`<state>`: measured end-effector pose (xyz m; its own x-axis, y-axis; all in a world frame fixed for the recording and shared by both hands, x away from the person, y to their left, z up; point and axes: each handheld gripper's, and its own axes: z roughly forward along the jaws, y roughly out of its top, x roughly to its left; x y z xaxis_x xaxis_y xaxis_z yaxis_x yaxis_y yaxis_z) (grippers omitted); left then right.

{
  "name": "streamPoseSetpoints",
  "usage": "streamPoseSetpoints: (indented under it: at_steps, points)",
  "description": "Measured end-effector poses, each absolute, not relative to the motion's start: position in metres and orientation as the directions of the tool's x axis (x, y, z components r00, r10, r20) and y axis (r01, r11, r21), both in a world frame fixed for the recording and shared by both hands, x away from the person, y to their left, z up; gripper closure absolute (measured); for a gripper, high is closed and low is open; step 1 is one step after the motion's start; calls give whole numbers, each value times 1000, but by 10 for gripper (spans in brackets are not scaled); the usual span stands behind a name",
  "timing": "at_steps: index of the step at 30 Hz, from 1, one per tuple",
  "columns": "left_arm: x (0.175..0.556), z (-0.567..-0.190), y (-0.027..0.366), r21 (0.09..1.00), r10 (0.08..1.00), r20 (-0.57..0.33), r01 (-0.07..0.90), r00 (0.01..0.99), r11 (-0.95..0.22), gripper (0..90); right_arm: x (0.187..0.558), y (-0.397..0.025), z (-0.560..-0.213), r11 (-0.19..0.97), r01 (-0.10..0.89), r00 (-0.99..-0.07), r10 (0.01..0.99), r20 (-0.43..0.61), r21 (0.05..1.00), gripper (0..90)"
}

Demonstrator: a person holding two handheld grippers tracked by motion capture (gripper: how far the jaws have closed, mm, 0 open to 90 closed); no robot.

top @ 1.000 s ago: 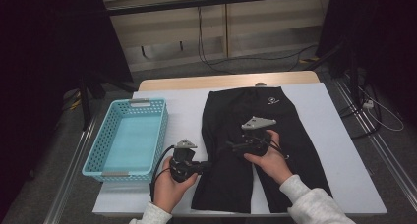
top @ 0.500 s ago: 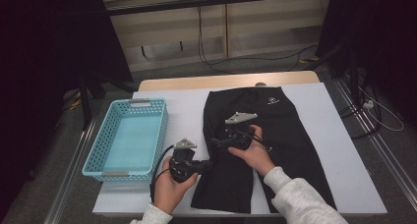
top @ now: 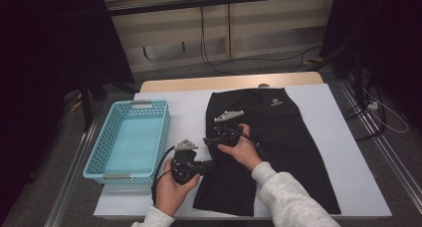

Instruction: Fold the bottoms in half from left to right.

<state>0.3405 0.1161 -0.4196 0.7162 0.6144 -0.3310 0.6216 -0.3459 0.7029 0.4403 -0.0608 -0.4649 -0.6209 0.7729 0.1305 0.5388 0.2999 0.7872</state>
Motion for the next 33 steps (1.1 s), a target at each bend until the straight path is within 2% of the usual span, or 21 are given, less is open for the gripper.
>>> streamPoseSetpoints:
  at_steps: [4, 5, 9, 10, 11, 13, 22, 33]
  points:
    - [341, -418, 117, 712, 617, -328, 616, 715, -336, 887, 445, -50, -471, 384, 523, -647, 760, 61, 761, 233]
    - [341, -418, 117, 712, 617, -328, 616, 715, -336, 887, 446, -49, -470, 401, 510, -644, 765, 28, 761, 281]
    - [343, -419, 116, 711, 612, -336, 619, 716, -334, 888, 451, -49, -469, 420, 491, -630, 777, -23, 763, 553]
    - [343, -419, 116, 712, 608, -339, 619, 718, -333, 888, 452, -50, -468, 425, 489, -624, 781, -35, 762, 697]
    - [343, -419, 116, 712, 608, -339, 619, 718, -333, 888, 453, -53, -467, 405, 498, -608, 794, -25, 767, 793]
    - [344, -418, 115, 717, 604, -342, 615, 719, -327, 888, 456, -60, -464, 352, 506, -614, 788, 42, 787, 876]
    - [344, -407, 99, 746, 539, -388, 598, 748, -293, 888, 454, -104, -430, 238, 505, -592, 795, 133, 830, 898]
    - [348, -393, 70, 774, 483, -373, 553, 792, -309, 888, 449, -151, -420, 161, 526, -551, 813, 190, 835, 898]
